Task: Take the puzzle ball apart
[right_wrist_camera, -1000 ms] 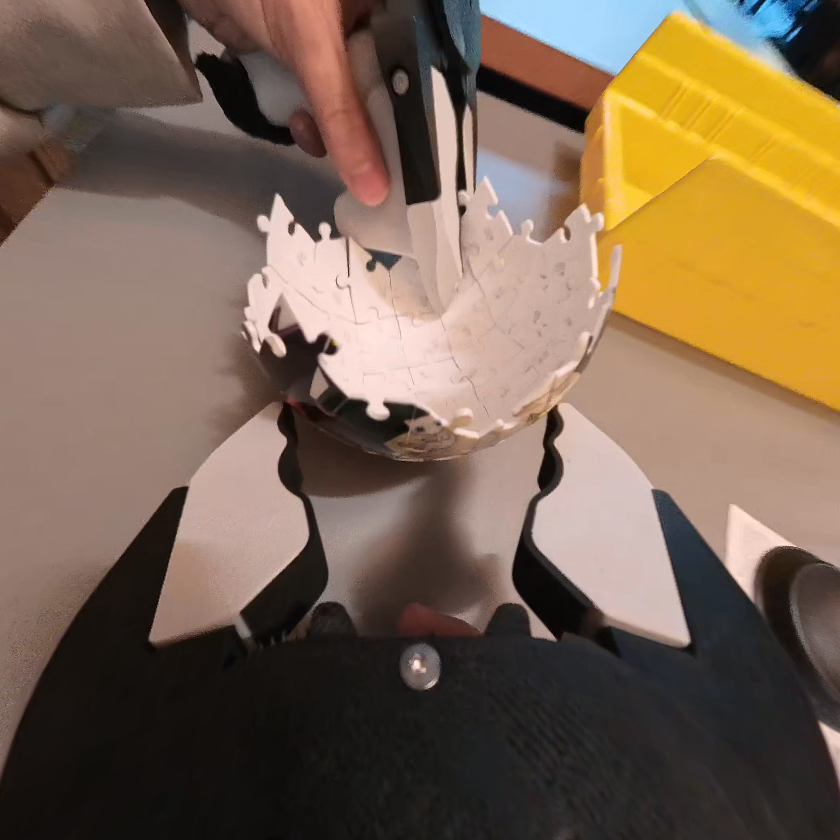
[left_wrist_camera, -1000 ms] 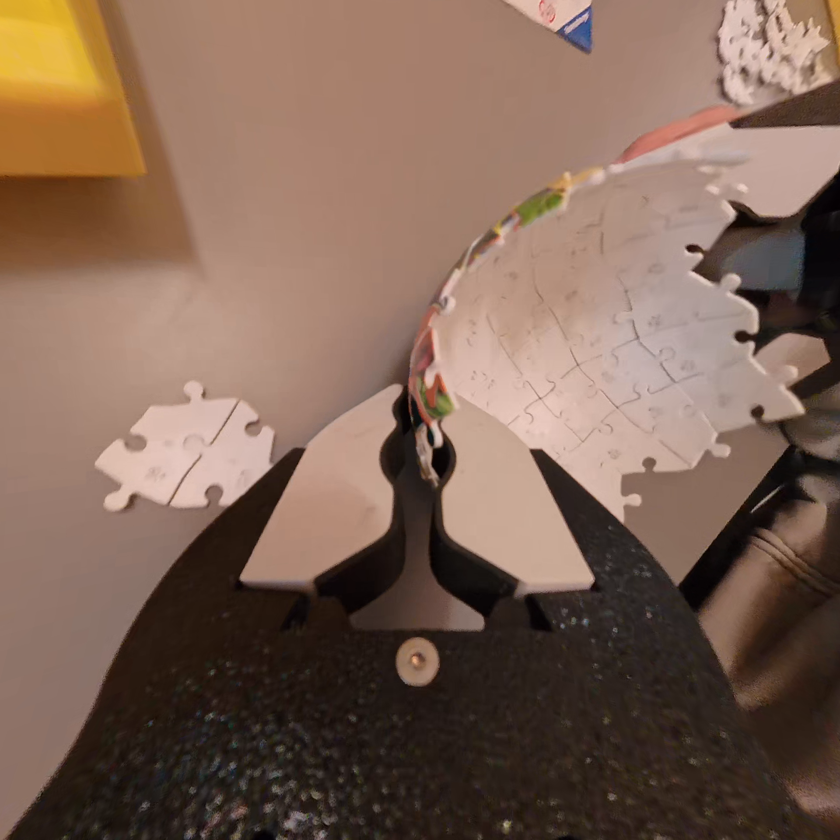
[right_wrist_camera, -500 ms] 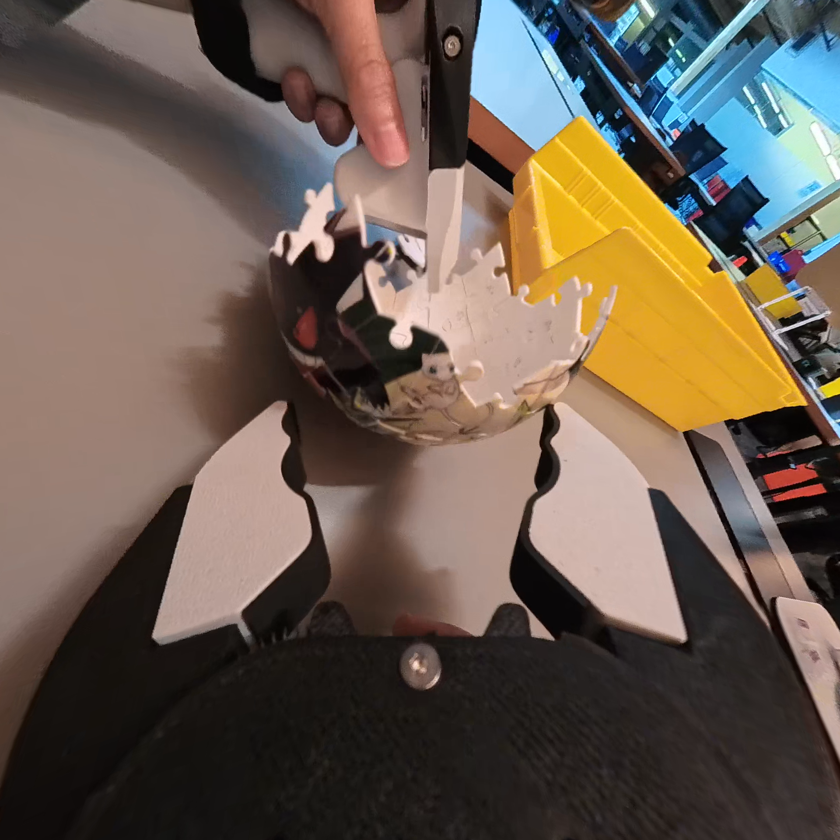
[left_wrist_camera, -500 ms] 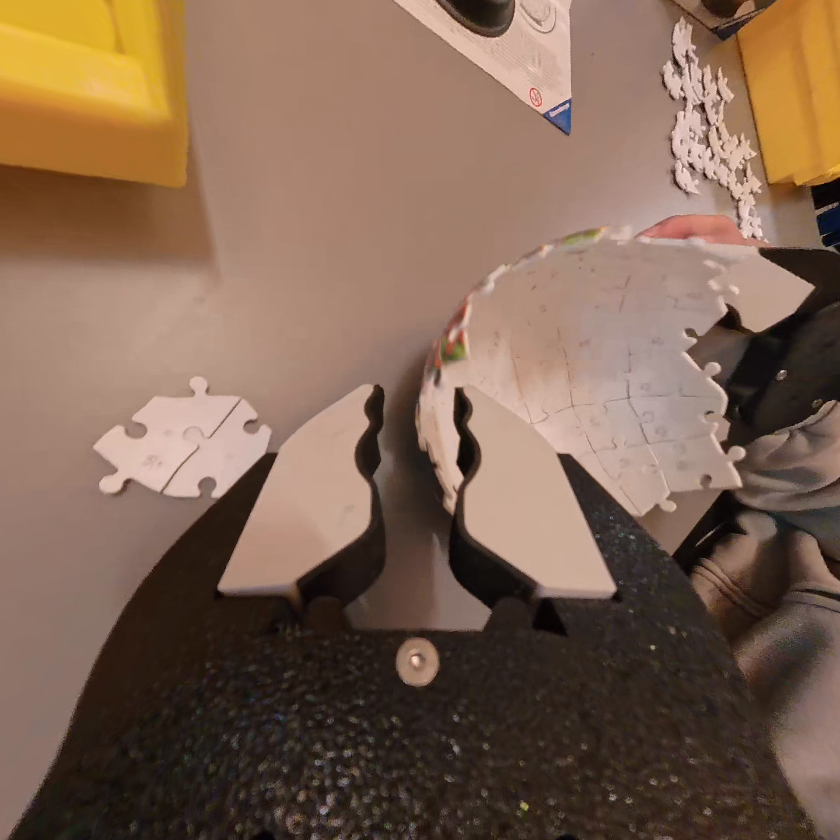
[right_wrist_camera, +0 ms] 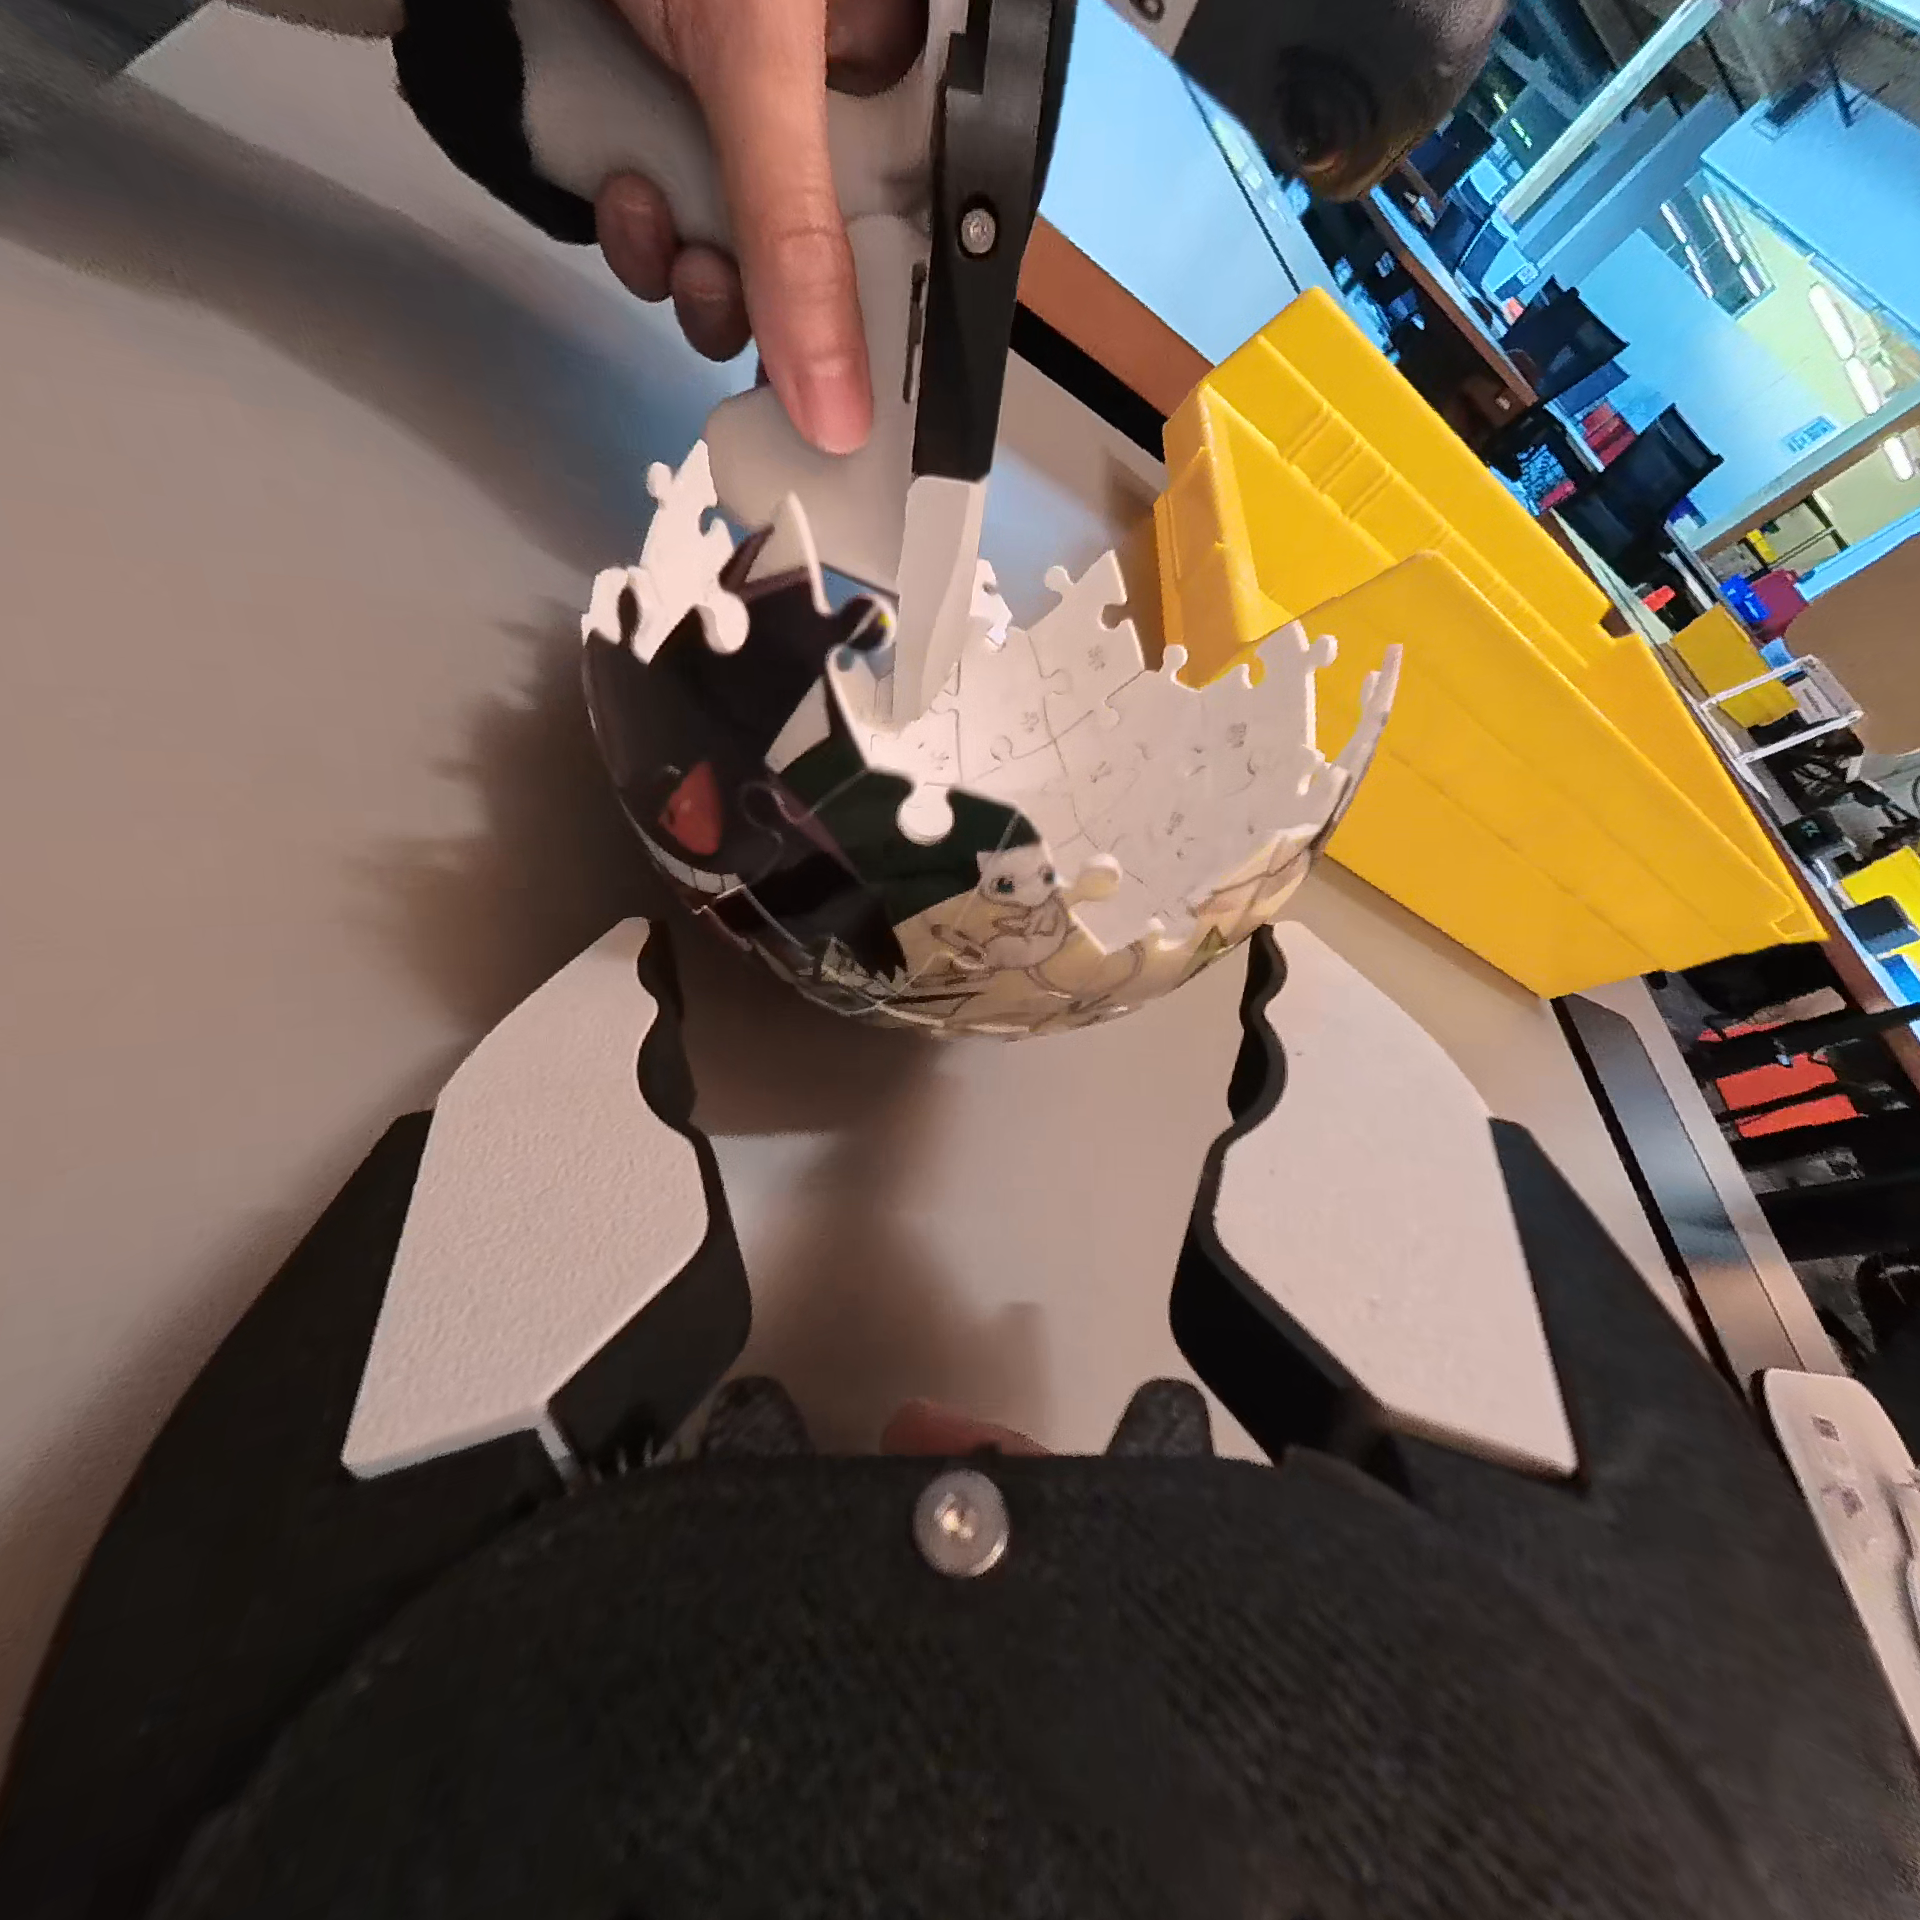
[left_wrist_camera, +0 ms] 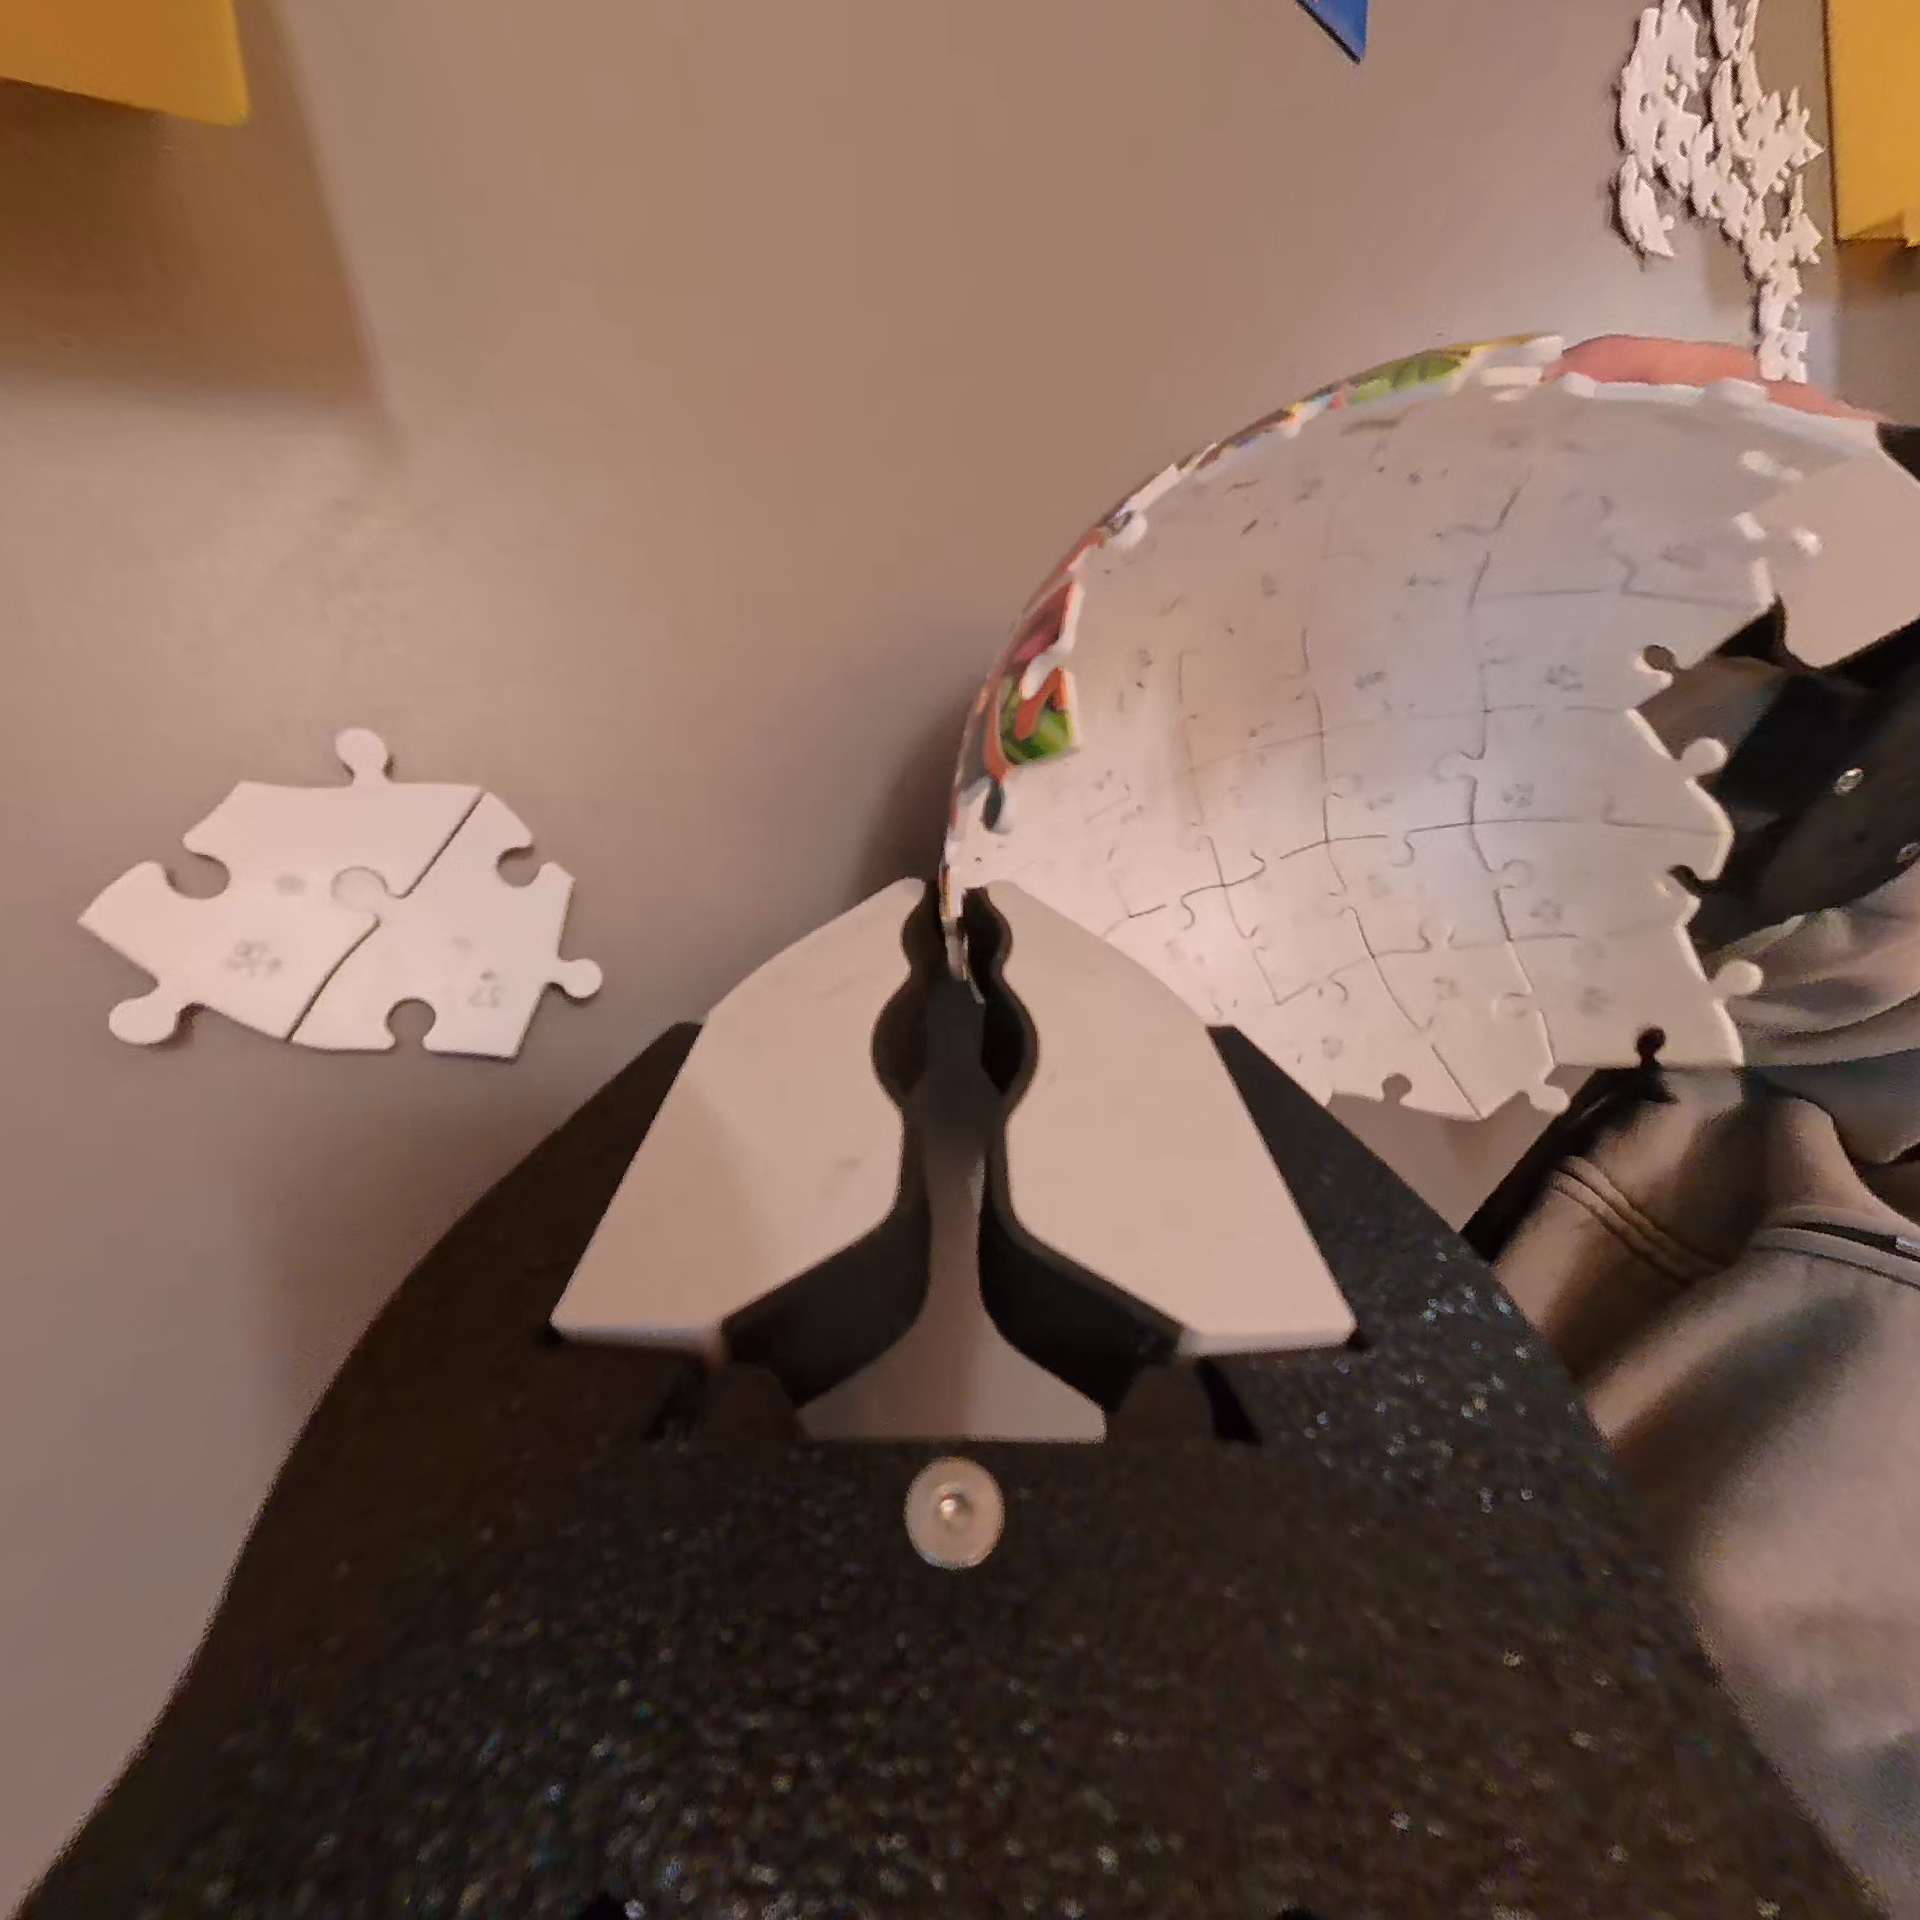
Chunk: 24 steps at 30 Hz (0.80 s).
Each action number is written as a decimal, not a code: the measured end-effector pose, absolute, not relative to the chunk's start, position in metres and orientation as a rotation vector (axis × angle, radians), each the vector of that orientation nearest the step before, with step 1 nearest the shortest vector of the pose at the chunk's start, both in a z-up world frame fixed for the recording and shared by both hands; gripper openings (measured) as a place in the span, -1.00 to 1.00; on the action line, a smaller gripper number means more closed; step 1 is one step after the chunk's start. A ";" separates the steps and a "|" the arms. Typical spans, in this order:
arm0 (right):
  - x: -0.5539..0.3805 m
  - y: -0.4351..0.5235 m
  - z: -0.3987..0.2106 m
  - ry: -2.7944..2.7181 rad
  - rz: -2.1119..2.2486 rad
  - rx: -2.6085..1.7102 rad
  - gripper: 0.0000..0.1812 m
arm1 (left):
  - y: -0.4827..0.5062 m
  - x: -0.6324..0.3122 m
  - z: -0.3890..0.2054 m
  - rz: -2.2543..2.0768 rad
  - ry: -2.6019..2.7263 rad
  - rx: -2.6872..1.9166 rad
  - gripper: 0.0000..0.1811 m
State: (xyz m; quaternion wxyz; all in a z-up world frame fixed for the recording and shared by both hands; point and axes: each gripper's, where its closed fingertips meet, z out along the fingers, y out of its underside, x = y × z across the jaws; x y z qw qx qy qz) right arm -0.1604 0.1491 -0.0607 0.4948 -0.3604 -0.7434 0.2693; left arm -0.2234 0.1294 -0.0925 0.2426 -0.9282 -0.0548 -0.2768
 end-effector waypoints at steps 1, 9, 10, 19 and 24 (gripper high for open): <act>-0.161 0.150 -0.061 -1.797 0.646 -0.883 0.14 | 0.129 -0.223 -0.093 -0.771 -0.161 -2.534 -0.97; -0.168 0.155 -0.062 -1.787 0.633 -0.927 0.10 | 0.135 -0.223 -0.095 -0.823 -0.222 -2.495 -0.97; -0.168 0.155 -0.062 -1.785 0.630 -0.927 0.10 | 0.135 -0.223 -0.095 -0.821 -0.225 -2.492 -0.97; -0.166 0.151 -0.058 -1.759 0.592 -0.851 0.08 | 0.133 -0.223 -0.097 -0.833 -0.240 -2.499 -0.95; -0.164 0.146 -0.055 -1.737 0.564 -0.776 0.06 | 0.132 -0.225 -0.094 -0.827 -0.255 -2.486 -0.78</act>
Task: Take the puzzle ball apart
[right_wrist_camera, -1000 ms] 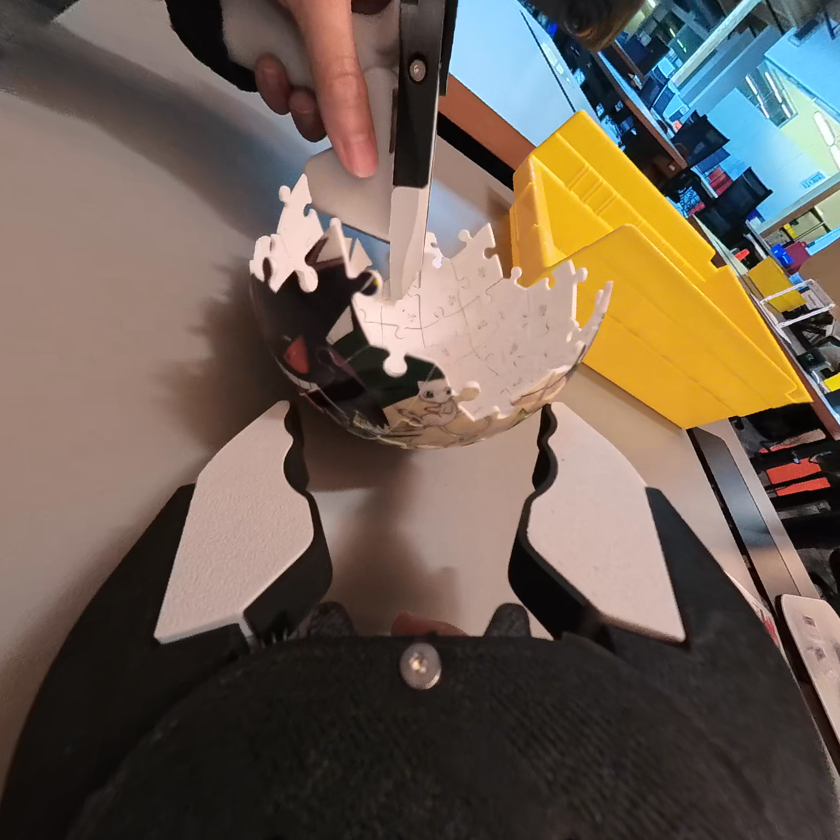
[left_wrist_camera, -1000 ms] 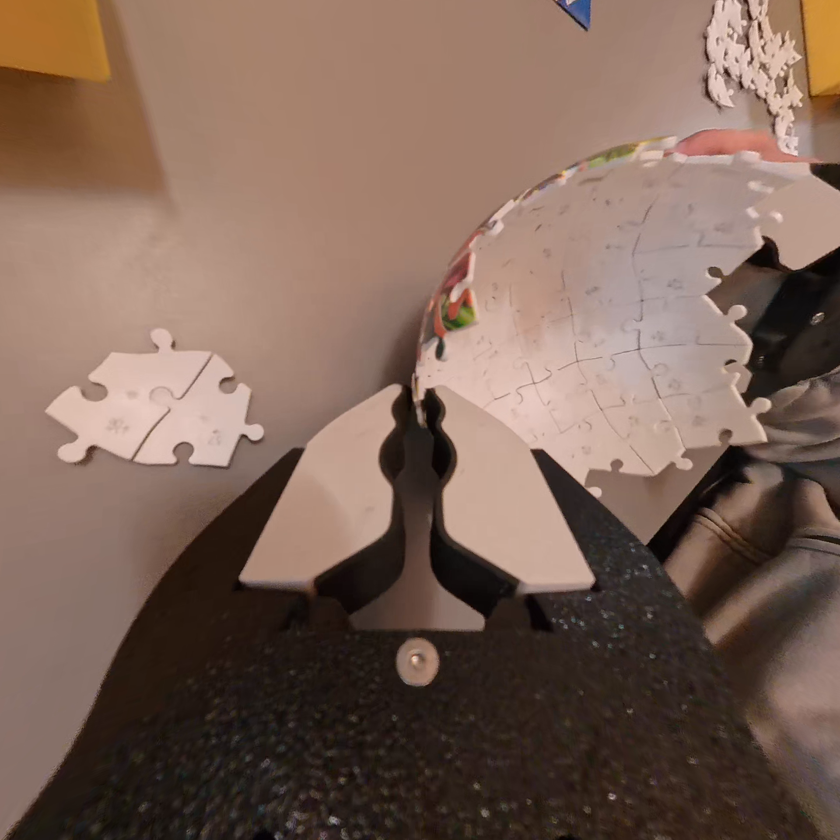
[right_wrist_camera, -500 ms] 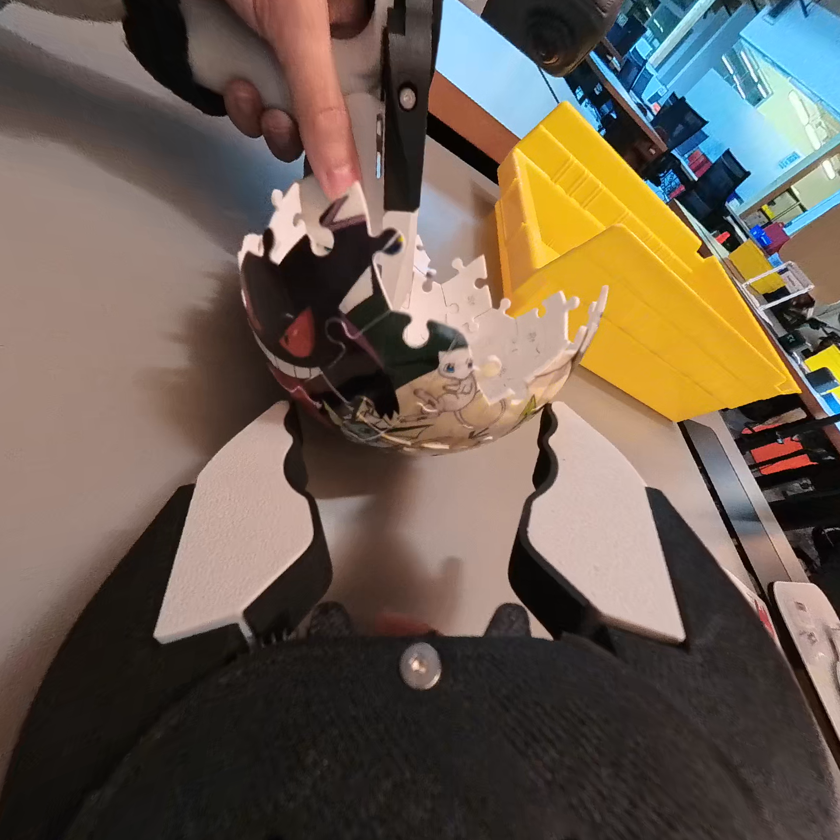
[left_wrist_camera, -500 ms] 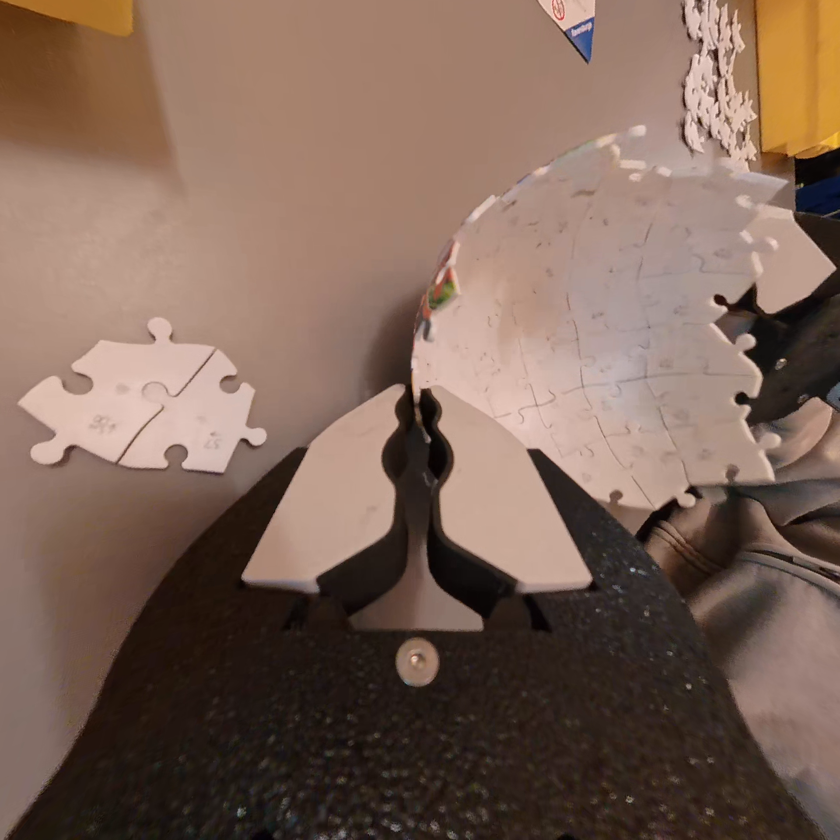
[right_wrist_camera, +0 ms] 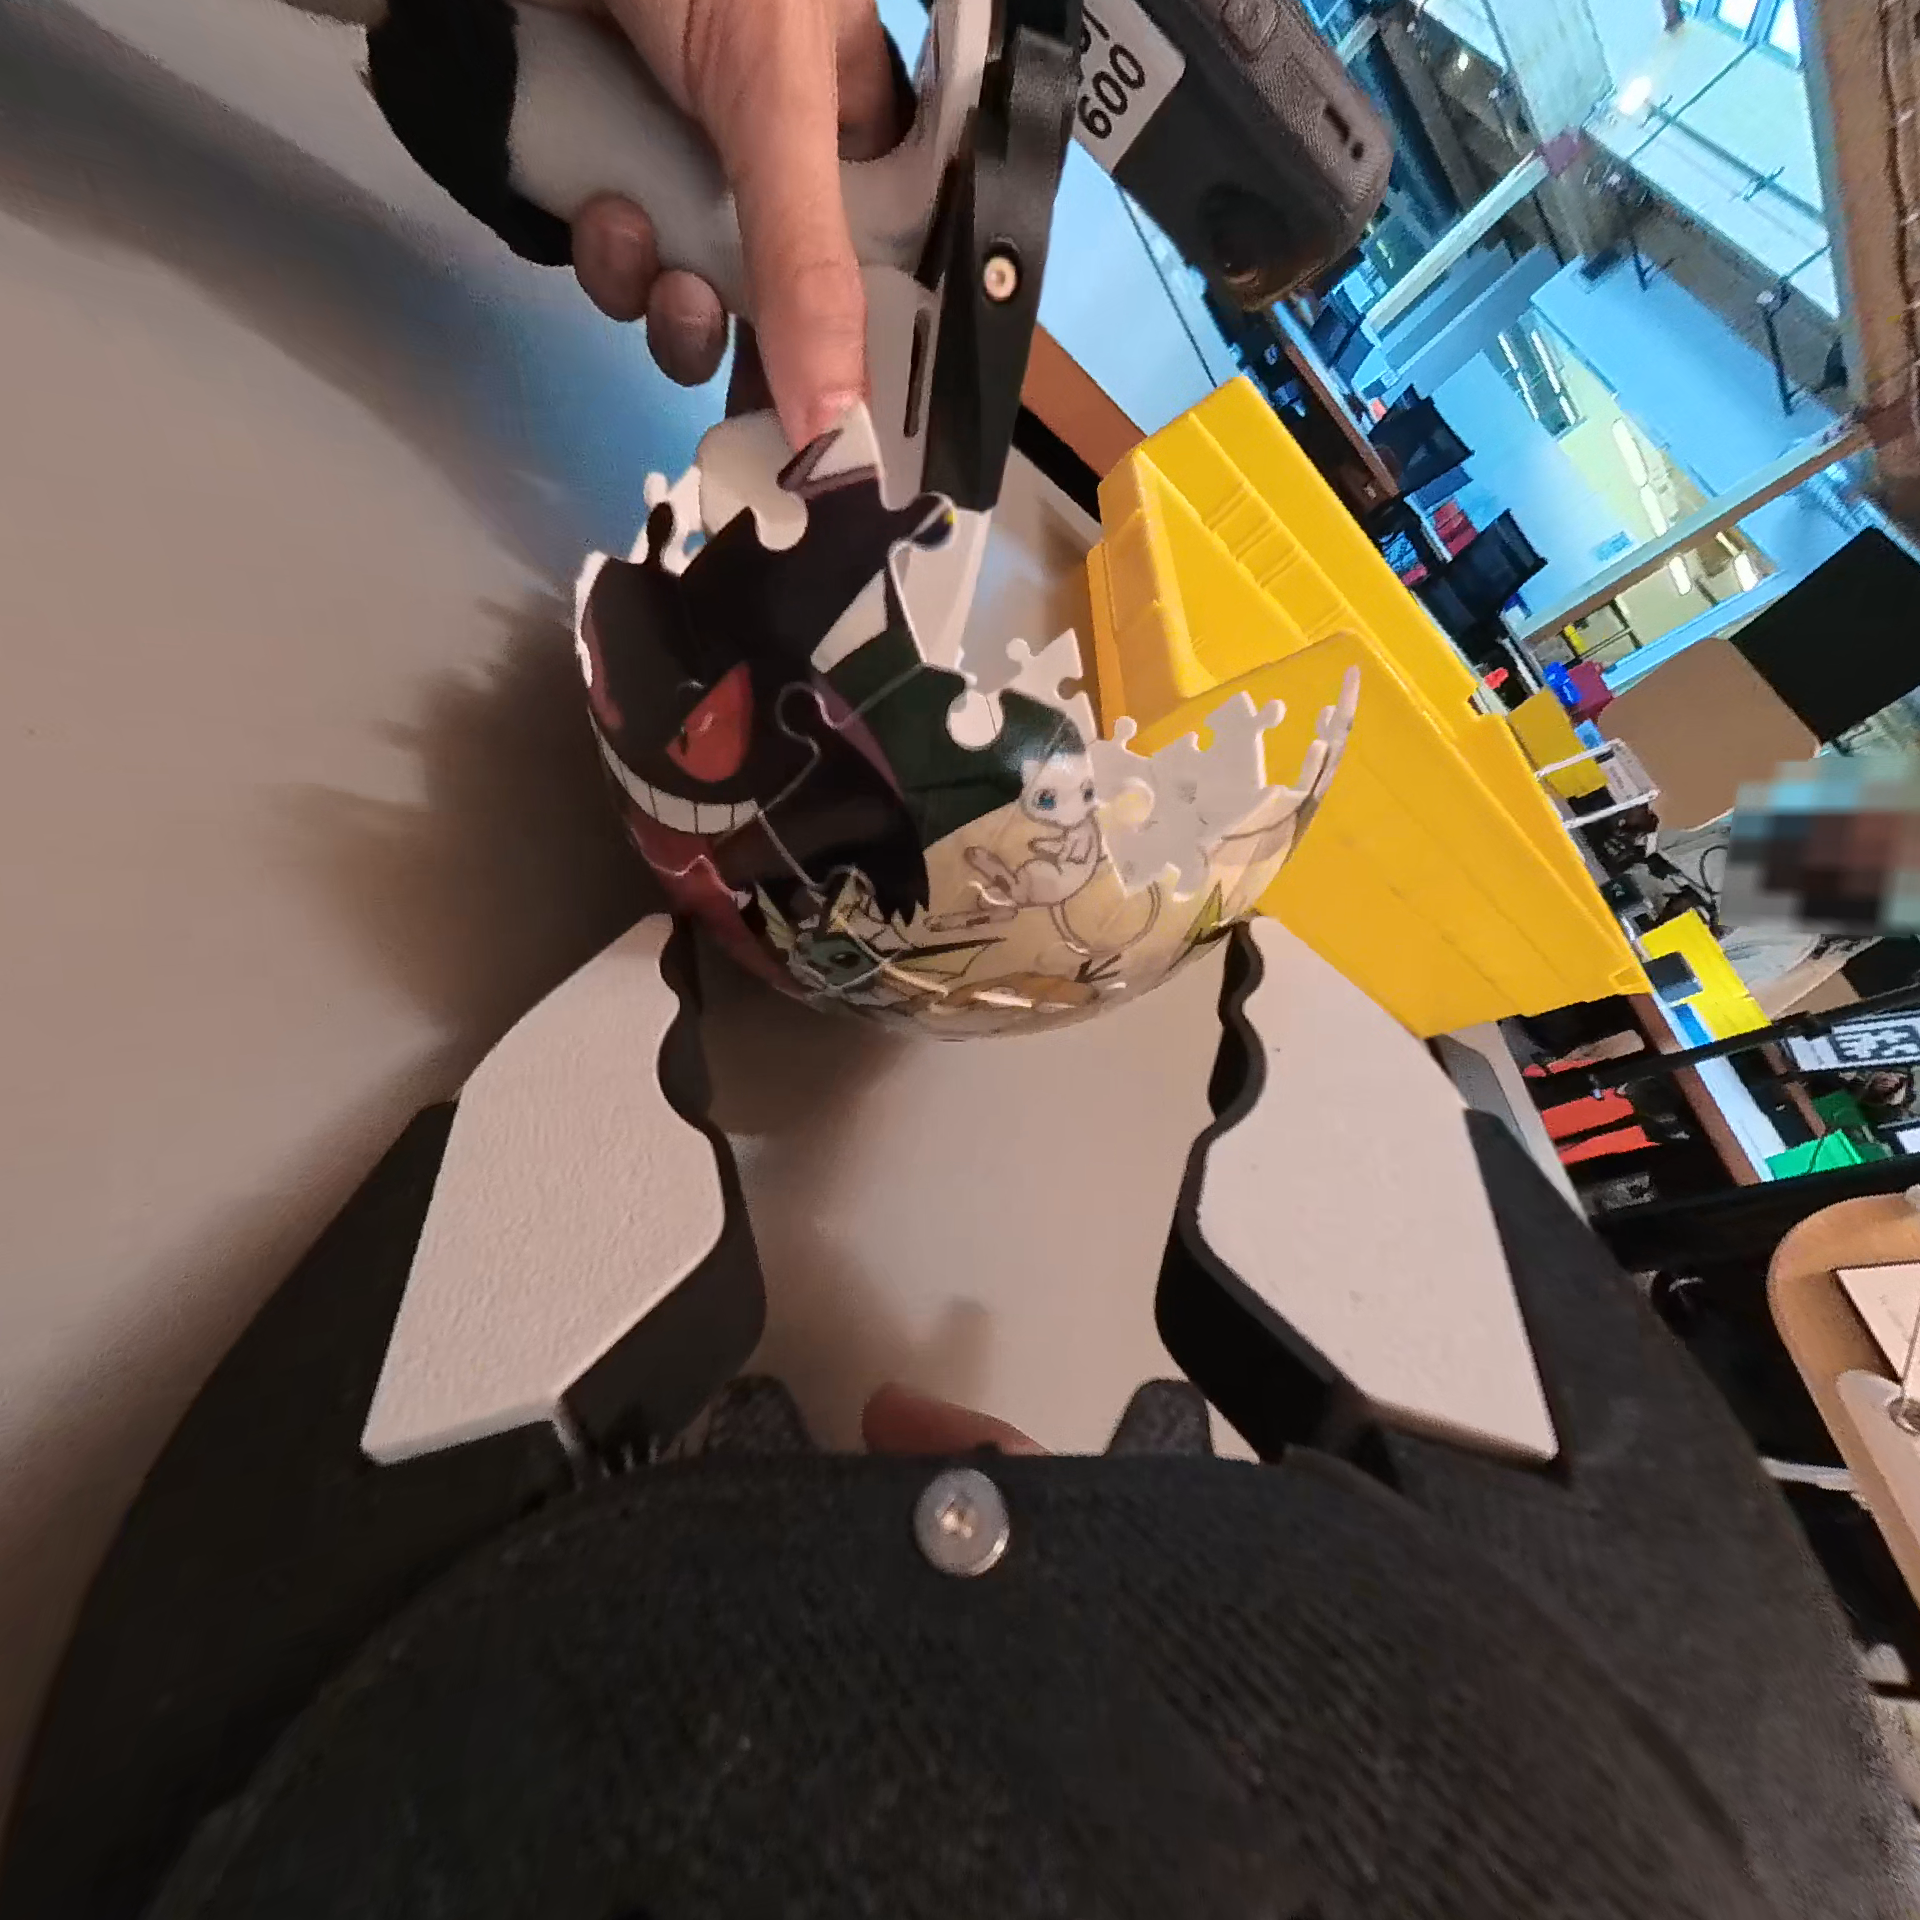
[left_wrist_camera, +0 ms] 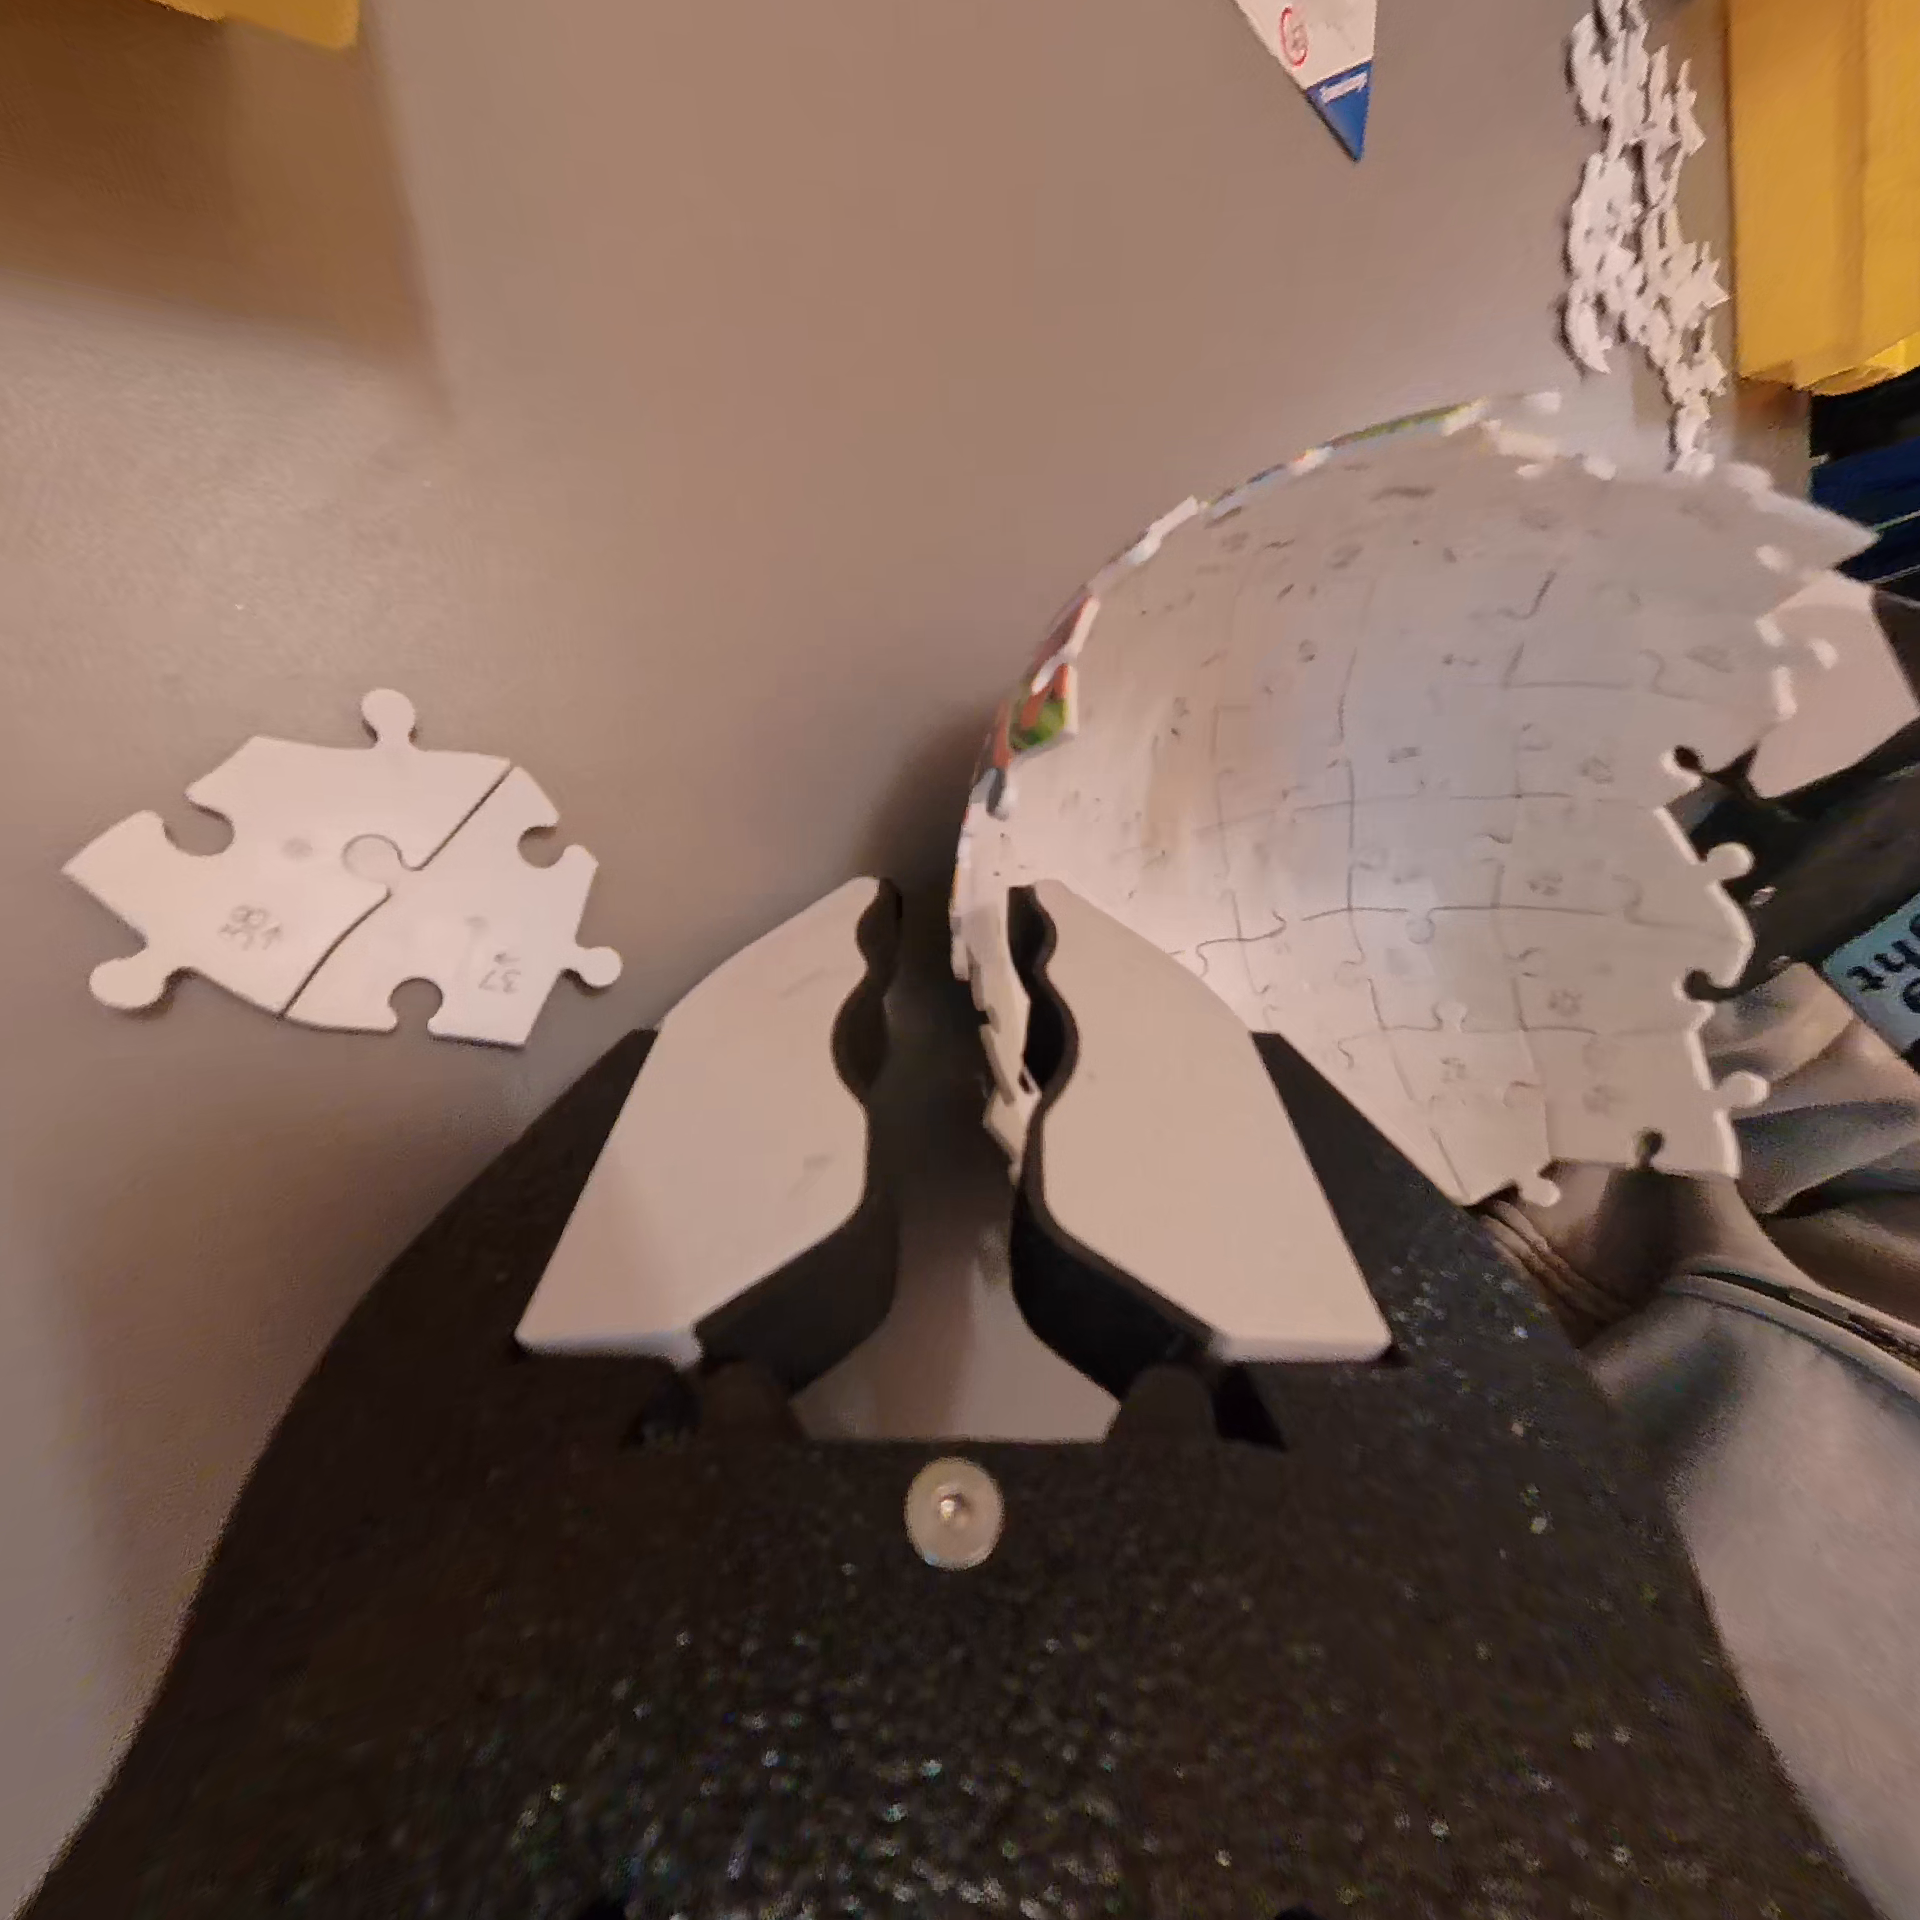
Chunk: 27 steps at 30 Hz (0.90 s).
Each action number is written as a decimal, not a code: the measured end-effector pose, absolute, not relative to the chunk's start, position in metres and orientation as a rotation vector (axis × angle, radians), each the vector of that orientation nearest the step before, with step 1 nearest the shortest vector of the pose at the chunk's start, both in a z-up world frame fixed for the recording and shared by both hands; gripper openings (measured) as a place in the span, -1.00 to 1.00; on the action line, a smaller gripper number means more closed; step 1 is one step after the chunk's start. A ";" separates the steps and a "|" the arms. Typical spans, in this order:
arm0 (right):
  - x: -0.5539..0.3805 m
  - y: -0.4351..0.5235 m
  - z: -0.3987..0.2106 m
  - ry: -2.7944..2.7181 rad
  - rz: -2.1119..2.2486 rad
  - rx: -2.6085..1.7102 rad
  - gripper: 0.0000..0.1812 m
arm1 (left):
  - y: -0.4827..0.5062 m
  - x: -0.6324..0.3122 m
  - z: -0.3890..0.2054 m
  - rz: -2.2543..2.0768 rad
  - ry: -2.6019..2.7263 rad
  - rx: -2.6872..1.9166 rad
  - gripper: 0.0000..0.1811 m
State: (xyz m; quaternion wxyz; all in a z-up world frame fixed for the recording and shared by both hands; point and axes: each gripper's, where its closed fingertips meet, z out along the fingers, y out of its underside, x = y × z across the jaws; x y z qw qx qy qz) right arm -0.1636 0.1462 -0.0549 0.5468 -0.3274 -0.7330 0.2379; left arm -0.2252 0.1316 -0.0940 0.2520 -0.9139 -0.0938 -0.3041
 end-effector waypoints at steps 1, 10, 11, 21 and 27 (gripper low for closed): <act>-0.164 0.146 -0.055 -1.737 0.565 -0.768 0.06 | 0.131 -0.225 -0.092 -0.835 -0.257 -2.478 -0.77; -0.163 0.139 -0.054 -1.748 0.569 -0.711 0.04 | 0.103 -0.233 -0.072 -0.787 -0.303 -2.425 -0.69; -0.163 0.138 -0.054 -1.750 0.566 -0.705 0.04 | 0.098 -0.234 -0.070 -0.772 -0.306 -2.414 -0.70; -0.165 0.133 -0.054 -1.758 0.541 -0.654 0.05 | 0.085 -0.235 -0.081 -0.680 -0.269 -2.378 -0.80; -0.164 0.130 -0.053 -1.765 0.508 -0.608 0.05 | 0.092 -0.233 -0.082 -0.583 -0.229 -2.419 -0.86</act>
